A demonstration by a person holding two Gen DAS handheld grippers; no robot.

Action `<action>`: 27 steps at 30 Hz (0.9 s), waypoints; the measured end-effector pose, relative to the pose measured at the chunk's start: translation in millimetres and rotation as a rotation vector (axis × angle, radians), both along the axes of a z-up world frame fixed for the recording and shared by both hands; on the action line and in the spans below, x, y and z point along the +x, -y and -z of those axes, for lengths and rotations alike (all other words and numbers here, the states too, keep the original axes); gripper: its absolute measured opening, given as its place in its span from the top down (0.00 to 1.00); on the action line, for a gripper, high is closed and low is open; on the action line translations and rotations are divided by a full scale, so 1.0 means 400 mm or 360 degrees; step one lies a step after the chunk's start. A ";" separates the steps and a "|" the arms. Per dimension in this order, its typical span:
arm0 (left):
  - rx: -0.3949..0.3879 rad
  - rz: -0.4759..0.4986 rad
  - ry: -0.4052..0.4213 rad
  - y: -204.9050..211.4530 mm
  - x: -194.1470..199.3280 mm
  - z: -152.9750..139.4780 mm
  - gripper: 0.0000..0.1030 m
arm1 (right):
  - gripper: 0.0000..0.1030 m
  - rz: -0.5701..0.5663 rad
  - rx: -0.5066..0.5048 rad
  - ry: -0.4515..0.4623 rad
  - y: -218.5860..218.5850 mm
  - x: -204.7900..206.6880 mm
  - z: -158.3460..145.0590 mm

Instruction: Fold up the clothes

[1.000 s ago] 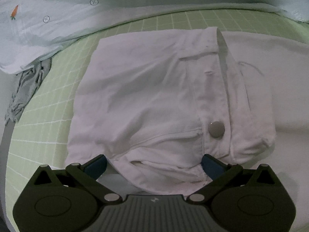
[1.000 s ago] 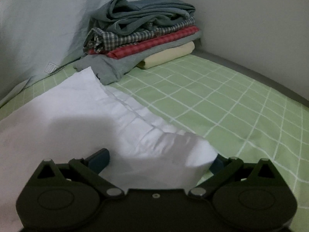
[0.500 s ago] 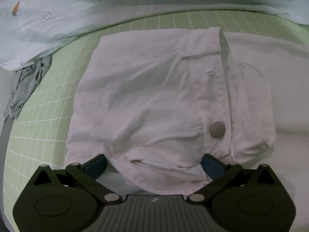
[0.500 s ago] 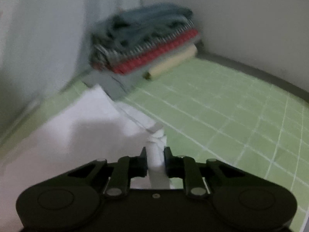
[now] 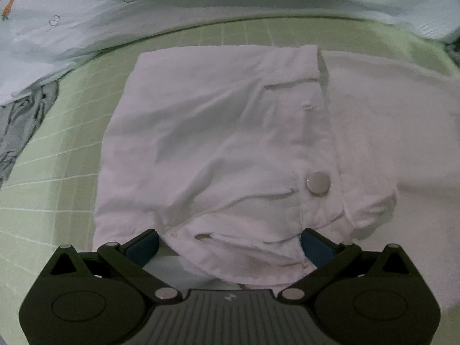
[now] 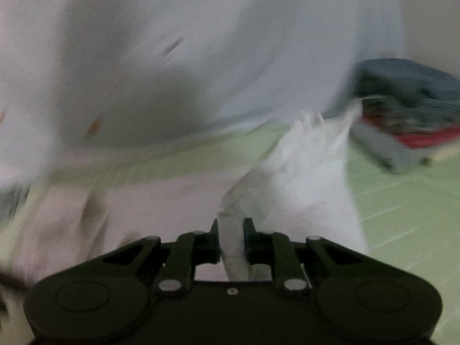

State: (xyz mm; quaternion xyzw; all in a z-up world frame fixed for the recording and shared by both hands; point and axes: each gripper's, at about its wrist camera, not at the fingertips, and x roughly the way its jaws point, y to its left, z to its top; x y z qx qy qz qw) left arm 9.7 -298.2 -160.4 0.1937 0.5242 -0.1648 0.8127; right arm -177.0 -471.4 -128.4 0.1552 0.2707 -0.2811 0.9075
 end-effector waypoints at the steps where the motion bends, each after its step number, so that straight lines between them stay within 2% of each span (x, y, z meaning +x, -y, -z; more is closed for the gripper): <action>1: -0.0035 0.0003 -0.0012 -0.008 -0.003 -0.008 0.00 | 0.83 -0.0026 0.0010 -0.0119 -0.021 0.019 0.026; 3: -0.0108 0.0008 -0.0047 -0.033 -0.002 -0.025 0.00 | 0.81 -0.0054 0.0052 -0.0324 -0.050 0.043 0.079; 6: -0.0095 0.0001 -0.0024 -0.062 -0.004 -0.044 0.00 | 0.71 -0.0022 0.0093 -0.0343 -0.058 0.031 0.095; 8: -0.0061 -0.0008 0.0026 -0.080 -0.006 -0.056 0.00 | 0.56 0.0014 0.0141 -0.0278 -0.051 0.027 0.073; 12: 0.0005 -0.0035 0.0069 -0.108 0.006 -0.057 0.00 | 0.45 0.0065 0.0070 -0.0225 -0.056 0.050 0.042; 14: 0.0020 -0.0043 0.0057 -0.116 0.016 -0.048 0.00 | 0.30 0.0077 0.0042 -0.0232 -0.045 0.072 0.044; 18: -0.0012 -0.0053 -0.0018 -0.137 0.040 -0.033 0.00 | 0.28 0.0104 -0.0010 -0.0246 -0.022 0.117 0.049; 20: -0.0012 -0.0052 -0.0033 -0.134 0.041 -0.028 0.00 | 0.23 0.0141 0.0012 -0.0265 0.005 0.141 0.066; 24: -0.0013 -0.0058 -0.0062 -0.134 0.049 -0.012 0.00 | 0.20 0.0219 0.0017 -0.0345 0.044 0.180 0.107; 27: -0.0012 -0.0057 -0.0077 -0.135 0.055 -0.001 0.00 | 0.13 0.0236 0.0014 -0.0363 0.054 0.187 0.136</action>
